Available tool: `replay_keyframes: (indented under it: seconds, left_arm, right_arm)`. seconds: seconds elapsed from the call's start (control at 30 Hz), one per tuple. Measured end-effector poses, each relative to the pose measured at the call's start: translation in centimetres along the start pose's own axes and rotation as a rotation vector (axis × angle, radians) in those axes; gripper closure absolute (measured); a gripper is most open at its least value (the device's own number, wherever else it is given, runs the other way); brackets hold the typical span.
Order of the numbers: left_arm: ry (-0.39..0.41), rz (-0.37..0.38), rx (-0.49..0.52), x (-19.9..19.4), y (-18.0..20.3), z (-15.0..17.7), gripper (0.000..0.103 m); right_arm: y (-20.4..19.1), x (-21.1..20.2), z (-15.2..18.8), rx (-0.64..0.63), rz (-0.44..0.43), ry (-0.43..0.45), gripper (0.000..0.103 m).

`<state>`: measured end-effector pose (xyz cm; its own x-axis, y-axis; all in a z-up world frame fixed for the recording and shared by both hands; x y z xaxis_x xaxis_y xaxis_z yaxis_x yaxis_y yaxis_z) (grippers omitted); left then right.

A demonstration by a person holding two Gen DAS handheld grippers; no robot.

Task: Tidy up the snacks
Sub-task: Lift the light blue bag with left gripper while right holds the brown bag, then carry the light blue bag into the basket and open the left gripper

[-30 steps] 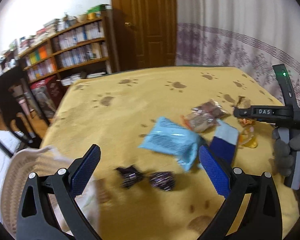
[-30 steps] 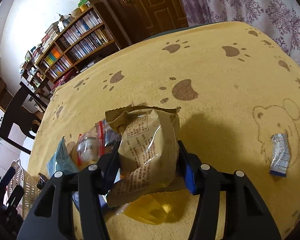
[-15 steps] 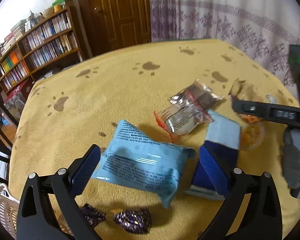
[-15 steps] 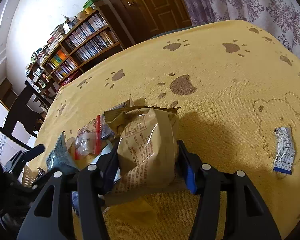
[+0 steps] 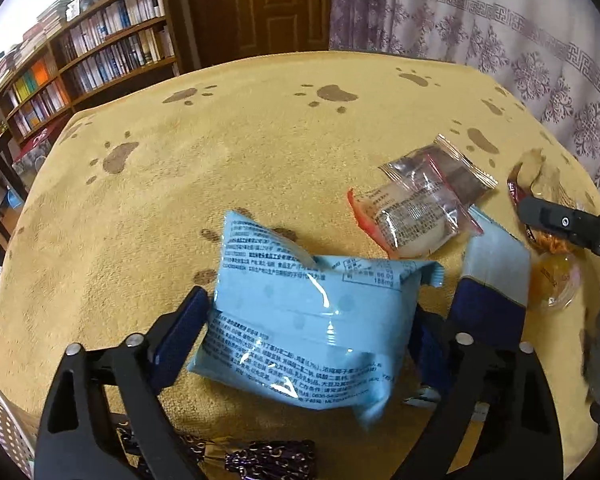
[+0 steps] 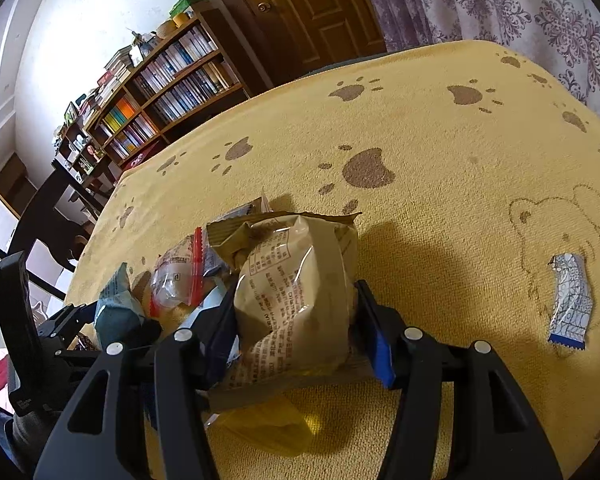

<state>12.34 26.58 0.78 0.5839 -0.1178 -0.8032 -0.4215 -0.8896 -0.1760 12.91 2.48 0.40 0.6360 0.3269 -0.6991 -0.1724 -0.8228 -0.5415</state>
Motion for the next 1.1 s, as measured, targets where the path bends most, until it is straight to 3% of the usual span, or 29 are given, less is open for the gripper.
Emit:
replay_keyframes:
  seconds: [0.3,0.73,1.1]
  left_arm:
    - [0.063,-0.046,-0.041,-2.8,-0.3,-0.1,0.017]
    - [0.207,-0.101,-0.076,-10.8,-0.4,-0.3,0.017]
    - [0.277,-0.261,-0.169,-17.3,-4.4,3.5,0.017]
  right_arm:
    - [0.0,-0.4,0.0,0.000,-0.014,0.002,0.048]
    - [0.2,-2.3,-0.4,0.019,-0.078,0.030,0.048]
    - [-0.9,-3.6,0.0,-0.005,-0.109,0.046,0.048]
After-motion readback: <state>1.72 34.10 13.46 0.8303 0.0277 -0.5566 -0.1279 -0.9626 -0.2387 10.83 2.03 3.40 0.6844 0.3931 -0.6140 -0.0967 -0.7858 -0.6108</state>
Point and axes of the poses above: each gripper's, at about its wrist camera, not at the fingertips, and x roughly the way its jaws point, y to its right, z to its underside, the point moved 1 cm from there along x, roughly the way its jaws point, and after that the axes turned 14 degrees about x, right-handed, at the moved point
